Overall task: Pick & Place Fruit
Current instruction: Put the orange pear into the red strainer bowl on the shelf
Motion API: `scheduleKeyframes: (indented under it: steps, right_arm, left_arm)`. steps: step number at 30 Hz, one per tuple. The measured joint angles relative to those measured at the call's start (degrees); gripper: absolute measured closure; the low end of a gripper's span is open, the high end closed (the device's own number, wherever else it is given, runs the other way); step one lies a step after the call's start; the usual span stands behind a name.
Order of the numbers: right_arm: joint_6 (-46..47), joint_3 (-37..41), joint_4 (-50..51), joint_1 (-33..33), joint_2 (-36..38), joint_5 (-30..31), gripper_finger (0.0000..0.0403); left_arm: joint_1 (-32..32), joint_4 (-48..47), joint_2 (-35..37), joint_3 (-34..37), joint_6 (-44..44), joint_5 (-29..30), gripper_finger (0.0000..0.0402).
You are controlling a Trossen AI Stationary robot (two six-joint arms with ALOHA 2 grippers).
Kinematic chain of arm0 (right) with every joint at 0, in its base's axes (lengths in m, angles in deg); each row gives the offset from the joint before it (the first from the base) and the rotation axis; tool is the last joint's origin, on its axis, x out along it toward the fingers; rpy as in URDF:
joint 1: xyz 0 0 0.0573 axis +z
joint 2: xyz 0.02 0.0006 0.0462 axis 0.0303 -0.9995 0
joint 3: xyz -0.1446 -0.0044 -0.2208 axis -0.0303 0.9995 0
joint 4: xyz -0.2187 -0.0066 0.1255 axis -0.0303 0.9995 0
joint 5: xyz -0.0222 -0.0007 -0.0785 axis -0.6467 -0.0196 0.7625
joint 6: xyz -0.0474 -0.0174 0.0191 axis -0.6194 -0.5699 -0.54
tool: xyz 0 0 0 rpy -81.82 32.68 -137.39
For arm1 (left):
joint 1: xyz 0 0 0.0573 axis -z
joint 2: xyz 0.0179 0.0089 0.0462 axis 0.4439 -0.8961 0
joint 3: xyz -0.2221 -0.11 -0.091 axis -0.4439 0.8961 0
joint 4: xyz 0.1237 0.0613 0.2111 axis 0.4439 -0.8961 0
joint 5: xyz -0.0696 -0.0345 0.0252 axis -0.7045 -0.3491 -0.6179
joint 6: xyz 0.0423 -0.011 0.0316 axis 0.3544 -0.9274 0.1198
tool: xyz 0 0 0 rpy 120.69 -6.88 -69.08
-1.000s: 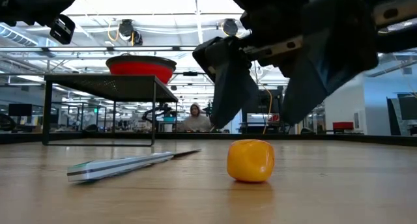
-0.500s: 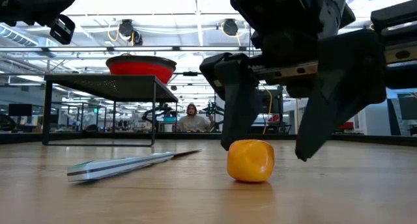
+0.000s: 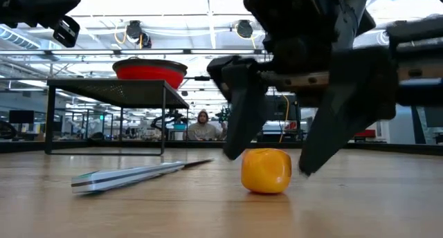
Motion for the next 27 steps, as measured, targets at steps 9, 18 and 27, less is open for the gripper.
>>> scheduleKeyframes:
  steps: [9,18,27]
  right_arm:
    - [0.41,-0.04,-6.51,0.00,-3.54,0.18,0.0147]
    - [0.39,-0.04,-6.56,-0.11,-3.58,0.06,0.0154]
    - [0.39,-0.04,-6.43,-0.11,-3.58,-0.09,0.0187]
  left_arm:
    - [-0.01,0.00,0.00,0.00,-0.11,0.02,0.0385]
    - [0.00,0.00,0.00,0.00,-0.09,0.02,0.0395]
    - [-0.02,0.00,0.00,0.00,0.08,0.02,0.0385]
